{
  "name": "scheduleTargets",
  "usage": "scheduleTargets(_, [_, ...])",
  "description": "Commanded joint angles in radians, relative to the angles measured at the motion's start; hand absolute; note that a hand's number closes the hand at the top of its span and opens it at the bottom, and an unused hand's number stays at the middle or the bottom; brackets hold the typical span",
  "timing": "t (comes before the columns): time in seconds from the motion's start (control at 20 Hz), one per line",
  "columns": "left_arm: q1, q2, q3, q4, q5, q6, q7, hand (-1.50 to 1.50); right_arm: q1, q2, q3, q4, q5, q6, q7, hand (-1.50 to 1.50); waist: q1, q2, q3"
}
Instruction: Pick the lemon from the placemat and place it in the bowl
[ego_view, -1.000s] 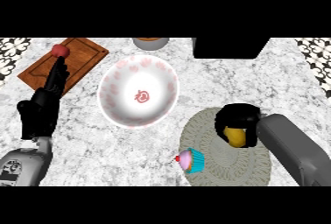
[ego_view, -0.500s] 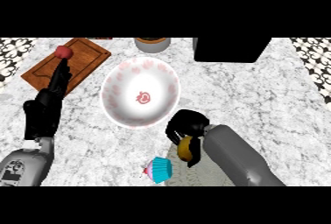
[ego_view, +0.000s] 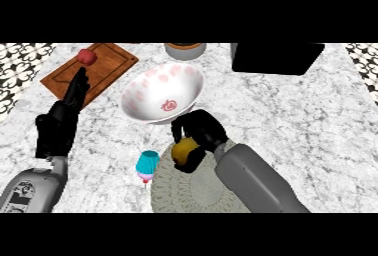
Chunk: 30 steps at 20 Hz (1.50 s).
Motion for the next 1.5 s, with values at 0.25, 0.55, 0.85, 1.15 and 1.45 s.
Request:
scheduleTargets(0.25, [-0.020, -0.014, -0.022, 0.023, -0.008, -0.010, -0.007, 0.00, -0.067, 0.007, 0.070, -0.173, -0.025, -0.359, 0.448, 1.50, 0.017, -0.002, -0.007])
scheduleTargets(0.55, [-0.035, -0.022, -0.029, 0.023, -0.009, -0.013, -0.012, 0.00, -0.184, 0.007, 0.157, -0.225, 0.011, -0.574, 0.789, 1.50, 0.039, 0.009, -0.008])
scheduleTargets(0.85, [-0.047, -0.009, -0.011, 0.029, -0.009, -0.019, -0.018, 0.00, -0.333, 0.007, 0.255, -0.173, 0.113, -0.754, 1.102, 1.50, 0.030, 0.024, -0.006])
scheduleTargets(1.15, [-0.092, 0.008, 0.007, 0.014, -0.018, -0.018, 0.033, 0.00, -0.455, 0.007, 0.308, -0.030, 0.223, -0.838, 1.267, 1.50, 0.012, 0.032, -0.004])
scheduleTargets(1.45, [-0.059, -0.023, -0.004, 0.026, -0.046, 0.012, -0.005, 0.00, -0.532, 0.007, 0.317, 0.136, 0.265, -0.758, 1.302, 1.50, -0.010, 0.037, -0.004])
